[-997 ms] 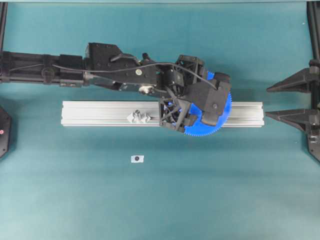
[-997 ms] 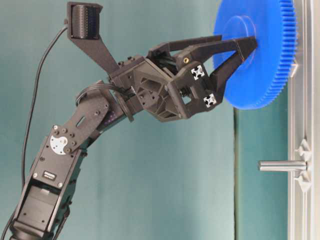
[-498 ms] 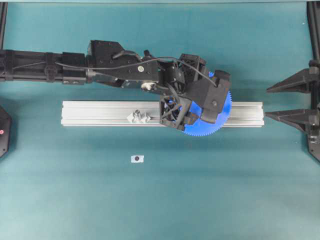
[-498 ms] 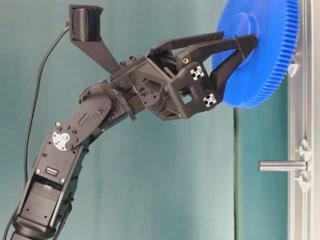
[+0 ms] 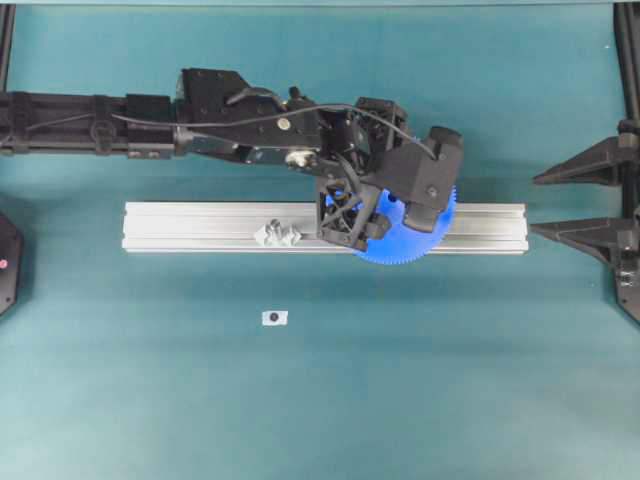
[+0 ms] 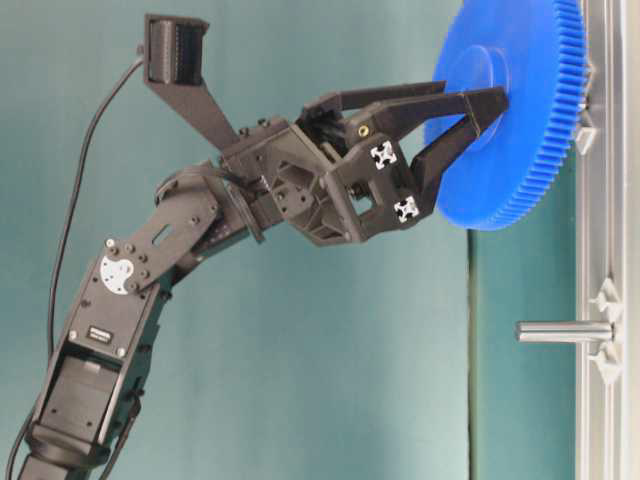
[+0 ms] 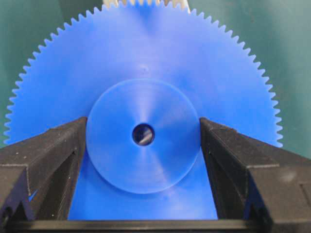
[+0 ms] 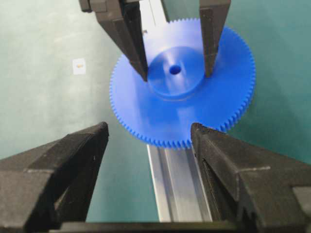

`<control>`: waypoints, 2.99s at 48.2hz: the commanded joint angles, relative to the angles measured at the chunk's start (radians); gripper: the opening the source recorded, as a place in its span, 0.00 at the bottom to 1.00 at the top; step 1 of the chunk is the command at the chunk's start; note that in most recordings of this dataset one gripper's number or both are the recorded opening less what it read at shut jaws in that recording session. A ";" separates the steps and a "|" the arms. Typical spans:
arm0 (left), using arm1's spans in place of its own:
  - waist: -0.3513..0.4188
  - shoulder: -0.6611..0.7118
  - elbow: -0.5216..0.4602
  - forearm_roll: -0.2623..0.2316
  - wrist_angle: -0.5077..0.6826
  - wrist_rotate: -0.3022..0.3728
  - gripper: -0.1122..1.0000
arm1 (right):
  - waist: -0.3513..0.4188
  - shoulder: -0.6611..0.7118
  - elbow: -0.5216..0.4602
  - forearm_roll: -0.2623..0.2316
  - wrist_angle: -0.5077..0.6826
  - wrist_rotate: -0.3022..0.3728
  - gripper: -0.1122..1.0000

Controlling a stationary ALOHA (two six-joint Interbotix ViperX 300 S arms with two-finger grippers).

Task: Insert the large gear onto the shaft.
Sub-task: 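Align the gear's center hole above the right shaft with the left gripper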

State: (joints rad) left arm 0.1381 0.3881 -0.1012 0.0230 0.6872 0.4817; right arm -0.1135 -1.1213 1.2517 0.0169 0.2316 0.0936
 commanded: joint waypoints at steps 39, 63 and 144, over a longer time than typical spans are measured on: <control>0.026 -0.017 0.002 0.006 0.051 -0.006 0.81 | -0.003 0.008 -0.011 -0.002 -0.009 0.011 0.78; 0.037 -0.046 0.012 0.006 0.054 -0.040 0.81 | -0.003 0.006 -0.014 0.000 -0.011 0.011 0.78; 0.089 0.011 -0.008 0.006 0.066 -0.044 0.81 | -0.003 0.006 -0.017 -0.002 -0.011 0.012 0.78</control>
State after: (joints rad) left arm 0.1626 0.3912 -0.1043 0.0215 0.7563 0.4372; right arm -0.1135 -1.1213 1.2517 0.0169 0.2301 0.0951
